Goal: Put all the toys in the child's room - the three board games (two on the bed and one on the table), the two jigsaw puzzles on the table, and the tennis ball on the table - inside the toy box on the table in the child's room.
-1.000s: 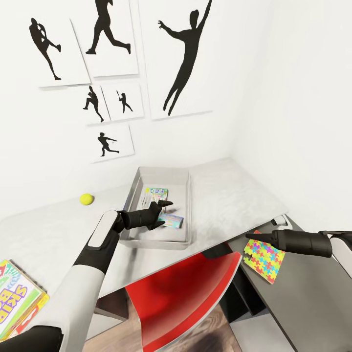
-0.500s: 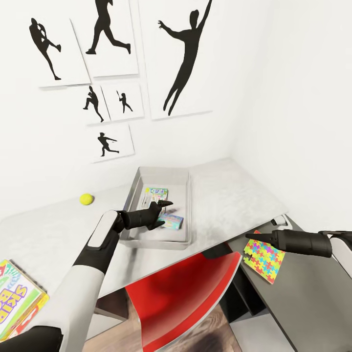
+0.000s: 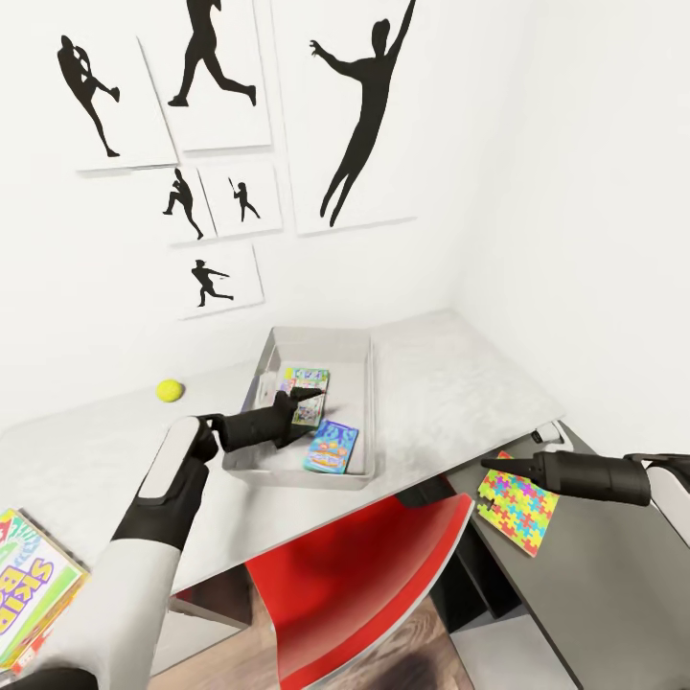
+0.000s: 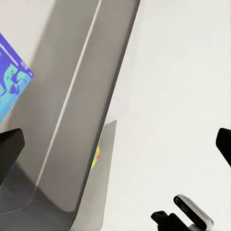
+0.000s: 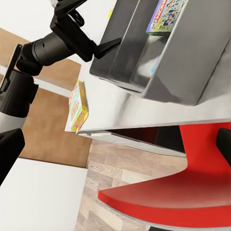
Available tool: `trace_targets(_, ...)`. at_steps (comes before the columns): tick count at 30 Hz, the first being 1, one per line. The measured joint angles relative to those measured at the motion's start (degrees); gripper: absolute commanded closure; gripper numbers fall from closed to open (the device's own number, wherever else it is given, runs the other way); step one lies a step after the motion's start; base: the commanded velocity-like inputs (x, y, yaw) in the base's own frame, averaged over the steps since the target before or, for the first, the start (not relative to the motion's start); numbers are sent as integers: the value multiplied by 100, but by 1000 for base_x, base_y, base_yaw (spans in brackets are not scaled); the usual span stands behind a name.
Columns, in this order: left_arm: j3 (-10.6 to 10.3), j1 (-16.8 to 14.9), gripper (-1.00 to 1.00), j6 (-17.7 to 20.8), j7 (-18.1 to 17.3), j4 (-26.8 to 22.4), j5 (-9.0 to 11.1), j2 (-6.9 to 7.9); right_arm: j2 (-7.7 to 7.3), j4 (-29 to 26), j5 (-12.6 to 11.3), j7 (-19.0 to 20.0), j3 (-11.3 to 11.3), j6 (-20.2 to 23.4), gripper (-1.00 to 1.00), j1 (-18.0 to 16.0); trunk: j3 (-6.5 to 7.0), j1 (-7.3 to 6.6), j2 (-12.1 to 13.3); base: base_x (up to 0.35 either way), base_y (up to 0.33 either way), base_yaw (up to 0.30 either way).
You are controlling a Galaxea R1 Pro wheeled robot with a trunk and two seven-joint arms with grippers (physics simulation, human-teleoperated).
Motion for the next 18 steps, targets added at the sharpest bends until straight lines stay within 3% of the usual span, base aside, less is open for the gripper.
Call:
trace_targets(6, 46, 106, -100, 32, 9, -210, 188, 153, 0, 4, 6, 0, 6, 0, -100, 5, 0, 0, 0, 0, 0, 0)
trace_targets(18, 71, 151, -100, 52, 296, -362, 262, 213, 0, 5, 12, 0, 8, 0, -100, 7, 0, 0, 0, 0, 0, 0)
